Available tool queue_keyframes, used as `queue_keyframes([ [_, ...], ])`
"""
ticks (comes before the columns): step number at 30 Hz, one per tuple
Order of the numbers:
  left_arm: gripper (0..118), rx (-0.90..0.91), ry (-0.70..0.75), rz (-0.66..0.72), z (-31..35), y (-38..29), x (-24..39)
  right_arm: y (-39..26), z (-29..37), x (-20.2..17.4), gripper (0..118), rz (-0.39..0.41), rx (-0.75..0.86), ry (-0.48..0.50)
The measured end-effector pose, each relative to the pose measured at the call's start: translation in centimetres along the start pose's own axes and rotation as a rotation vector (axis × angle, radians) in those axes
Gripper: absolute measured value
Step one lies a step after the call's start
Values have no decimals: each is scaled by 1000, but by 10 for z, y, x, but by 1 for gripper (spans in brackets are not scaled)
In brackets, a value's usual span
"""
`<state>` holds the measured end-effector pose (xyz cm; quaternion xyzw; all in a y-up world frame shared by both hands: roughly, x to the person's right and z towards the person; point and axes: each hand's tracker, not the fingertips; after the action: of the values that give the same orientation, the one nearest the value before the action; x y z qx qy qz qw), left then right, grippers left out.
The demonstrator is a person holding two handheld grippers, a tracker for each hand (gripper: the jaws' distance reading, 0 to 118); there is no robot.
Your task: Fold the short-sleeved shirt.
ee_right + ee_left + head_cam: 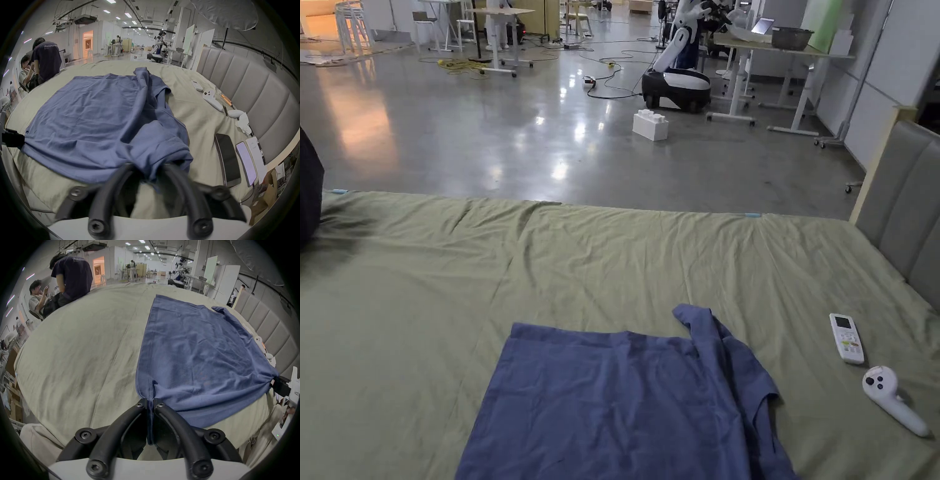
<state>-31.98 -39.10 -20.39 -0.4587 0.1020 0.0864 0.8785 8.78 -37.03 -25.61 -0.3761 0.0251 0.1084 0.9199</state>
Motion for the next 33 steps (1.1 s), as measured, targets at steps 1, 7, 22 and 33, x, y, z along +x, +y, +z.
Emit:
queue_keyframes([
  [1, 24, 9, -2, 10, 4, 2, 0, 4, 3, 0, 65, -5, 7, -8],
  [7, 75, 183, 15, -24, 30, 36, 5, 42, 26, 4, 89, -50, 174, -54],
  [22, 22, 638, 12, -68, 98, 119, 54, 118, 69, -14, 13, -72, 619, -47],
  [33, 3, 554, -12, 14, 80, 127, 46, 138, 52, -19, 1, -105, 642, -11],
])
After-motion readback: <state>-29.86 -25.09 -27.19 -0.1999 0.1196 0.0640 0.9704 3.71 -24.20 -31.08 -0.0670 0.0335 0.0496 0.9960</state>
